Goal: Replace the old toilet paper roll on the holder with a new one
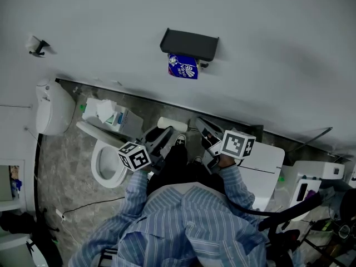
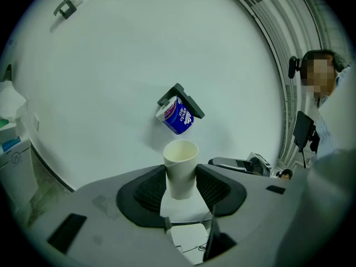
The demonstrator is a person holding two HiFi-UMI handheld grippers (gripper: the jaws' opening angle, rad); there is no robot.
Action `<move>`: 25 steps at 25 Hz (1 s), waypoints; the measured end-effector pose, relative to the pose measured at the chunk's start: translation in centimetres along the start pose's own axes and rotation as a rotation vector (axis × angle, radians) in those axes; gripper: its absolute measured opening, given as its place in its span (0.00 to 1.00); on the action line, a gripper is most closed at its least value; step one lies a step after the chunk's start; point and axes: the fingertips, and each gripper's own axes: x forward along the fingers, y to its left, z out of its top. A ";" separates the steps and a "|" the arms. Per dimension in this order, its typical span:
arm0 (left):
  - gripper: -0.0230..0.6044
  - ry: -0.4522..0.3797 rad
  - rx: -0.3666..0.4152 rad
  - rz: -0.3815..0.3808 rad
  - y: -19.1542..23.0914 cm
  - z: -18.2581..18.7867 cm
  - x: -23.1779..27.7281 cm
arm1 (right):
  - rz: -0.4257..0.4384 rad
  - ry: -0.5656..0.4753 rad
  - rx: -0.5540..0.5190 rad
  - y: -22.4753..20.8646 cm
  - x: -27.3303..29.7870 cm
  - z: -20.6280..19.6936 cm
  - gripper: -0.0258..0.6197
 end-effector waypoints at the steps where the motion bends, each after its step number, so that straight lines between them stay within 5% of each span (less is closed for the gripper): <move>1: 0.31 0.002 0.000 0.004 -0.1 -0.2 -0.3 | -0.001 0.008 -0.003 0.0 -0.1 -0.4 0.06; 16: 0.31 0.020 0.012 -0.016 -1.5 -1.2 -2.8 | -0.037 0.063 0.012 0.4 0.7 -5.1 0.05; 25: 0.31 -0.007 0.019 -0.054 -0.7 0.1 -8.6 | -0.068 0.043 -0.017 3.7 3.5 -8.4 0.05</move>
